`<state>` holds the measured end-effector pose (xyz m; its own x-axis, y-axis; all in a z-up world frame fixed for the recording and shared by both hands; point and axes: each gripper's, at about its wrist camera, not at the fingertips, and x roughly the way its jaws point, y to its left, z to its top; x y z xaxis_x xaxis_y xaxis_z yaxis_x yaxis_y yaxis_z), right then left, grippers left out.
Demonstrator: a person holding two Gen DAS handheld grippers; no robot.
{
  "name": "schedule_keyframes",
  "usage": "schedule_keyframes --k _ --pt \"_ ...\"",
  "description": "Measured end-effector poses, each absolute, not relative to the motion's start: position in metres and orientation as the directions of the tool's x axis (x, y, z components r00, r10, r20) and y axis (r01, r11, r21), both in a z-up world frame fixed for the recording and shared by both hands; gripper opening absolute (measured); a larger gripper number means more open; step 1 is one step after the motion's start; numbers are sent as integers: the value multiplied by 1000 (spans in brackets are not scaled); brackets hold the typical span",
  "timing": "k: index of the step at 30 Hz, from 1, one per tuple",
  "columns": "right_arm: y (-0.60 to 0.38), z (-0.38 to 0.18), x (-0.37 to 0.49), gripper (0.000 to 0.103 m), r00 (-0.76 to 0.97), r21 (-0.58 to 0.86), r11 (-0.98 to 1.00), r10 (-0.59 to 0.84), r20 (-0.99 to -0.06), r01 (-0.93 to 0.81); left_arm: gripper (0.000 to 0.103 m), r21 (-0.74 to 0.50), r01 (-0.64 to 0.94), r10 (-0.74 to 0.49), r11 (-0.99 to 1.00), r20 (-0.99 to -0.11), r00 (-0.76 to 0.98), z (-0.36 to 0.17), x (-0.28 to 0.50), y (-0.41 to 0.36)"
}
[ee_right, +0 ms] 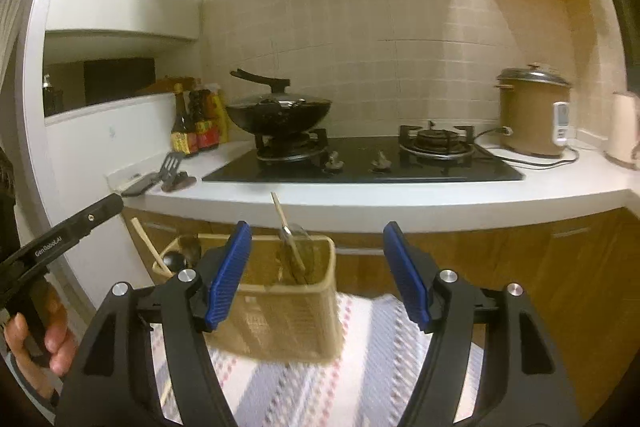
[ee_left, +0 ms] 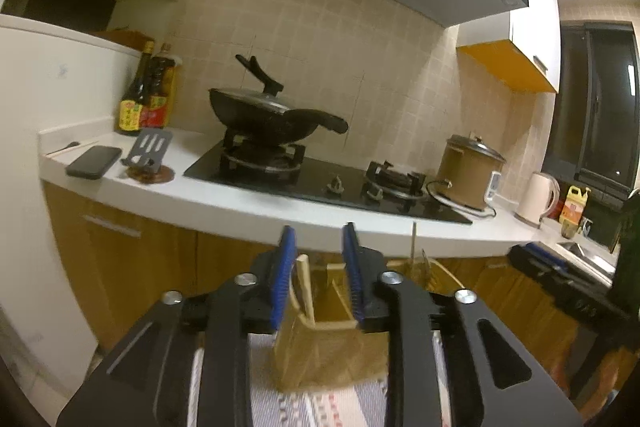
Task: Organize utensils
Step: 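Lower both items into the basket and open both tools, then move both open tools back down to the last chopsticks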
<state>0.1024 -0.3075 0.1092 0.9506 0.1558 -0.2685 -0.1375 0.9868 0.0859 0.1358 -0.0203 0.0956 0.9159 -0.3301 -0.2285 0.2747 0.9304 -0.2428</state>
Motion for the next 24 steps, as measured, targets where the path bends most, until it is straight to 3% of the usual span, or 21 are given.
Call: schedule_keyframes --k 10,20,24 --pt "-313 84 80 64 723 105 983 182 -667 -151 32 -334 299 -440 894 -526 728 87 106 -5" --pt "-326 10 80 65 482 242 968 244 -841 -68 32 -299 278 -403 913 -771 494 18 101 -10" --pt "-331 -10 80 65 424 260 965 249 -871 -33 32 -304 269 -395 914 -820 413 -16 105 -14"
